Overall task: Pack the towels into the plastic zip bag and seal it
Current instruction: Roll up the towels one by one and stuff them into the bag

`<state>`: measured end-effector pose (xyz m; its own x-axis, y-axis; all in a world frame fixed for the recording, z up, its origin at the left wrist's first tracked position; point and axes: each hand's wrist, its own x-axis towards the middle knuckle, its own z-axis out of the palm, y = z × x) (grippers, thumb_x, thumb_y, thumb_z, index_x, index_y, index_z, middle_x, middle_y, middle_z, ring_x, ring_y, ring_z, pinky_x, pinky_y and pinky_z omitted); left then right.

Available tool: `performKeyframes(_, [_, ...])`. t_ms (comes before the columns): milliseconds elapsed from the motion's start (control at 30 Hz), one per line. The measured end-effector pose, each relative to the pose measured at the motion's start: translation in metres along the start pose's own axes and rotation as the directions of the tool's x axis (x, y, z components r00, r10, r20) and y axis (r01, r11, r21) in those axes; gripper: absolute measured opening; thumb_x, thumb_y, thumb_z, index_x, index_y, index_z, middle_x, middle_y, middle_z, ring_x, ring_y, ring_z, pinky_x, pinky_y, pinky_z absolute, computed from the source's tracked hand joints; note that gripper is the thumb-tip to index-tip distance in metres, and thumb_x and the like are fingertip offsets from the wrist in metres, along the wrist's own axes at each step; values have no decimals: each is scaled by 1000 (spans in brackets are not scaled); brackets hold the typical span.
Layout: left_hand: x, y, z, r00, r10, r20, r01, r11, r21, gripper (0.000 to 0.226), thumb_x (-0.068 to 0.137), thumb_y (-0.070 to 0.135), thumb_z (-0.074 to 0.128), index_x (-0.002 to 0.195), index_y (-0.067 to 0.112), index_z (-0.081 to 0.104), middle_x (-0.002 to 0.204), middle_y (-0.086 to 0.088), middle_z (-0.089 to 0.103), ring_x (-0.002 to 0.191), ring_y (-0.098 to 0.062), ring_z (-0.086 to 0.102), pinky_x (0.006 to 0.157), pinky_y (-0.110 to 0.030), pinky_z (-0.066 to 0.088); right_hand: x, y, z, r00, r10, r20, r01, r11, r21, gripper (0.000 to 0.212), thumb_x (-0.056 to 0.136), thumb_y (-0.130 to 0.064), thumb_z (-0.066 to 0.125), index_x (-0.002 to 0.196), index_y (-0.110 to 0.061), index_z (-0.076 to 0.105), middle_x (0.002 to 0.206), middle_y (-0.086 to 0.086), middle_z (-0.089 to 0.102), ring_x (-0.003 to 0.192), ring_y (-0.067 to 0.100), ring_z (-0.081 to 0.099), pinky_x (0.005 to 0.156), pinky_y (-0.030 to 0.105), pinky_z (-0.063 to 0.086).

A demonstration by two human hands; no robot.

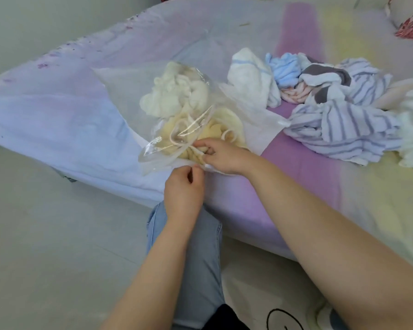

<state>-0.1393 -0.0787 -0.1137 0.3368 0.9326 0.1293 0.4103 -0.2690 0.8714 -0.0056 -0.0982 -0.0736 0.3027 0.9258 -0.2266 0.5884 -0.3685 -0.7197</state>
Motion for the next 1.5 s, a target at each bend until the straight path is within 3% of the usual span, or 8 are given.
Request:
performKeyframes(100, [3, -7, -11, 999, -7, -48, 0, 990, -141, 41, 95, 27, 46, 78, -8, 61, 74, -24, 58, 61, -14, 42, 54, -20, 34, 0, -8, -2, 1000, -20, 18, 21, 999, -50, 50, 99, -10, 32, 148, -19, 32, 153, 0, 35, 137, 16, 35, 108, 23, 26])
performKeyframes(333, [2, 8, -20, 998, 13, -68, -28, 975, -222, 34, 99, 24, 49, 77, 7, 67, 66, 0, 64, 60, -3, 52, 57, -12, 38, 69, -5, -8, 991, 134, 2, -130, 964, -230, 49, 99, -37, 24, 148, -33, 21, 158, 8, 20, 138, 31, 28, 114, 44, 23])
performKeyframes(600, [8, 15, -12, 993, 91, -71, -99, 987, -125, 35, 99, 36, 45, 81, 17, 68, 68, 2, 64, 69, -12, 56, 63, -29, 44, -1, 12, 9, 948, -91, -306, 120, 990, 77, 35, 98, -19, 42, 130, -27, 54, 132, -4, 58, 119, 13, 54, 100, 31, 44])
performKeyframes(733, [-16, 25, 12, 971, 235, -48, -238, 969, -61, 33, 92, 39, 44, 79, 17, 65, 50, 2, 47, 54, -19, 49, 55, -34, 41, -61, 57, -2, 560, -159, -813, 259, 966, -11, 25, 86, -4, 50, 101, -14, 67, 106, -2, 64, 102, 15, 58, 87, 32, 49])
performKeyframes(833, [-32, 38, 29, 941, 333, 65, -334, 943, 6, 24, 93, 34, 46, 87, 20, 64, 49, 1, 48, 54, -24, 51, 54, -36, 42, -67, 104, -51, 297, -6, -955, -7, 1000, -8, 36, 79, -6, 54, 114, -8, 61, 131, 15, 48, 124, 28, 44, 104, 25, 37])
performKeyframes(1033, [-42, 62, 51, 896, 376, 237, -396, 918, 39, 15, 96, 25, 49, 107, 24, 60, 51, 7, 43, 53, -18, 48, 54, -35, 41, -68, 187, -130, 592, 374, -714, -547, 837, -15, 79, 82, -39, 65, 147, -18, 25, 154, 21, 19, 140, 41, 23, 111, 53, 25])
performKeyframes(1300, [-38, 65, 77, 727, 489, 482, -563, 827, 9, 56, 89, 35, 61, 140, 35, 36, 124, 10, 49, 98, -12, 58, 77, -37, 53, -121, 169, -66, 548, 213, -809, -217, 970, 109, 39, 77, -36, 64, 104, -13, 48, 107, 9, 55, 96, 28, 55, 71, 30, 35])
performKeyframes(1500, [-39, 64, 96, 589, 497, 637, -593, 801, -77, 103, 70, 40, 81, 148, 50, 14, 160, 5, 2, 146, -22, 19, 107, -34, 38, -177, 107, -32, 789, 128, -600, -144, 989, 23, 24, 81, -34, 68, 99, -23, 56, 89, -14, 56, 81, 10, 55, 68, 30, 42])
